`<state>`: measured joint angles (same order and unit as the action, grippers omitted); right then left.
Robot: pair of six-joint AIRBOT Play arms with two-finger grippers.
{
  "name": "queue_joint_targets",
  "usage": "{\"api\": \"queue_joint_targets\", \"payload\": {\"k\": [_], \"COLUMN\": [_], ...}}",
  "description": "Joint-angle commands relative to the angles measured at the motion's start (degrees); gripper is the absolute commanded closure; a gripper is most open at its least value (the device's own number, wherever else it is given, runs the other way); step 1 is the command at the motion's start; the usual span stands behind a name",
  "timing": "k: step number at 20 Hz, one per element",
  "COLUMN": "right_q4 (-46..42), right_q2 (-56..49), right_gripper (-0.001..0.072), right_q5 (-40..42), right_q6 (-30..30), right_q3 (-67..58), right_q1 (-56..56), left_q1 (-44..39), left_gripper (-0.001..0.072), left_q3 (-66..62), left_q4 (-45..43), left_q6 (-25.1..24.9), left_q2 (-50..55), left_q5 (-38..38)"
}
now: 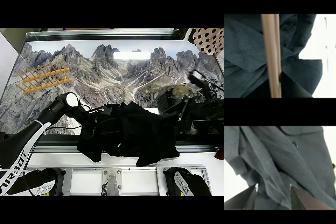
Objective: Fold the clothes and pants, and hang the long-sleeved shirts on hangers.
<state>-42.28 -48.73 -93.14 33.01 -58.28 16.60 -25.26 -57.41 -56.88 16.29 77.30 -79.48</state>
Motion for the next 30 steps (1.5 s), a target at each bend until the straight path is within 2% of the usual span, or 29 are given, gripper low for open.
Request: {"api": "queue_joint_targets", "payload": {"k": [1, 3, 4, 7, 8, 13, 17, 21, 24, 30], "right_q4": [7.85, 3.63, 3.37, 6.16, 7.8, 9.55, 11.26, 13.94, 17.53, 17.92], "right_q2": [0.59, 0.2, -0.2, -2.32, -3.58, -10.1, -13.86, -16.96, -19.37, -22.14], "right_gripper": [0.0266, 0.0266, 0.0265, 0.0266, 0.0266, 0.0266, 0.0265, 0.0266, 0.0266, 0.0266], "right_q5": [0.35, 1.29, 1.14, 0.04, -0.46, -8.17, -8.39, -6.95, -6.99, -6.95], "right_q6": [-12.0, -18.14, -18.27, -26.18, -26.29, -34.88, -41.81, -45.18, -45.24, -45.24], "right_q3": [6.34, 7.1, 7.37, 9.46, 10.19, 11.85, 13.35, 14.64, 14.69, 14.69], "right_q1": [9.14, 9.09, 9.03, 9.05, 9.05, 9.03, 9.01, 9.01, 8.87, 4.46], "left_q1": [0.0, 0.0, 0.0, 0.0, 0.0, 0.0, 0.0, 0.0, 0.0, 0.0], "left_gripper": [0.0694, 0.0694, 0.0694, 0.0694, 0.0694, 0.0694, 0.0694, 0.0694, 0.0694, 0.0694], "left_q3": [0.02, 0.02, 0.02, 0.02, 0.02, 0.02, 0.02, 0.02, 0.02, 0.02], "left_q4": [-0.02, -0.02, -0.02, -0.02, -0.02, -0.02, -0.02, -0.02, -0.02, -0.02], "left_q6": [-0.02, -0.02, -0.02, -0.02, 0.0, 0.0, 0.0, 0.0, 0.0, 0.0], "left_q2": [0.04, 0.04, 0.02, 0.04, 0.02, 0.04, 0.04, 0.04, 0.04, 0.04], "left_q5": [0.02, 0.02, 0.0, -0.02, -0.04, 0.0, -0.02, 0.0, 0.0, 0.0]}}
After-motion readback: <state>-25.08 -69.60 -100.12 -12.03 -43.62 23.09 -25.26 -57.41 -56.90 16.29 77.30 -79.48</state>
